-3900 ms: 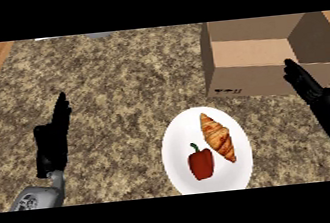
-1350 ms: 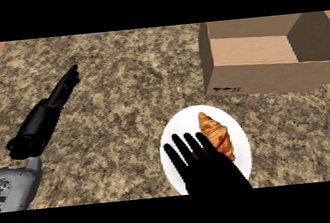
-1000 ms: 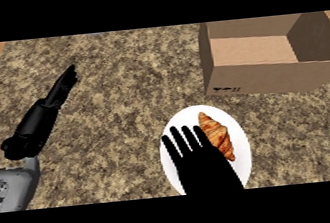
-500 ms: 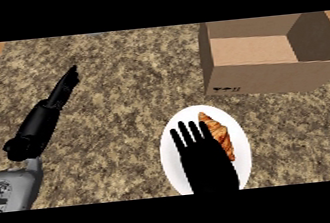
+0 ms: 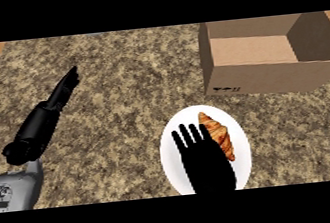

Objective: Pick the bell pepper from the plate and place it in the cardboard box

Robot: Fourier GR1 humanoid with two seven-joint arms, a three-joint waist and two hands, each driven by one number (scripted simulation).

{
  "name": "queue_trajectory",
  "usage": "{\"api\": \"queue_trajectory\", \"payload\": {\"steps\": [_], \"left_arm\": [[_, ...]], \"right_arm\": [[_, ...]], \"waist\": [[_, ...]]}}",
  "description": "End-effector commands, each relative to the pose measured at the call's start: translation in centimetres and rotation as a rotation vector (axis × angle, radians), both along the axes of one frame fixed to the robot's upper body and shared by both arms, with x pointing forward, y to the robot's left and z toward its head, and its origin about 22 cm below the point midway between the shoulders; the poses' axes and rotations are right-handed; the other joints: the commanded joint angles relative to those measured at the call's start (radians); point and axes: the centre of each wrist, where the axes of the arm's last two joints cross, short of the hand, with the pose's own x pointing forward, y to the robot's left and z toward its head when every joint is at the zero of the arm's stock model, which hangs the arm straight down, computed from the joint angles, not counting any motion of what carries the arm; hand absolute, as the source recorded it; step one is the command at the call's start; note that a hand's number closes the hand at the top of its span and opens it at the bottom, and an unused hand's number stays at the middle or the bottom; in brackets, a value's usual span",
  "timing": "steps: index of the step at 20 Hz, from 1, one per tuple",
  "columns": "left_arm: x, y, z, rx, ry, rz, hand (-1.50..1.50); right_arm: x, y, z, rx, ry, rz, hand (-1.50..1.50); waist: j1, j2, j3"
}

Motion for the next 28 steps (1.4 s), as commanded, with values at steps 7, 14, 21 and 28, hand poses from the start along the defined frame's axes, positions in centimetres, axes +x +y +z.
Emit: {"api": "queue_trajectory", "payload": {"steps": [7, 14, 21, 28], "left_arm": [[-1.6, 0.0, -1.6, -0.009, 0.016, -0.003, 0.00], [-0.7, 0.9, 0.8, -0.003, -0.012, 0.011, 0.00], [-0.9, 0.8, 1.3, 0.010, -0.010, -0.001, 0.00], [-0.2, -1.0, -0.7, -0.005, 0.003, -0.005, 0.00]], "right_arm": [[1.5, -1.3, -4.3, -0.048, -0.011, -0.058, -1.50], [0.5, -1.2, -4.9, -0.036, 0.039, -0.045, -1.50], [1.0, -2.7, -6.4, -0.014, -0.064, 0.136, 1.50], [0.5, -2.2, -8.0, 0.086, -0.089, 0.391, 1.50]], "waist": [[0.002, 0.000, 0.000], [0.001, 0.000, 0.000], [0.005, -0.001, 0.000], [0.003, 0.003, 0.001]]}}
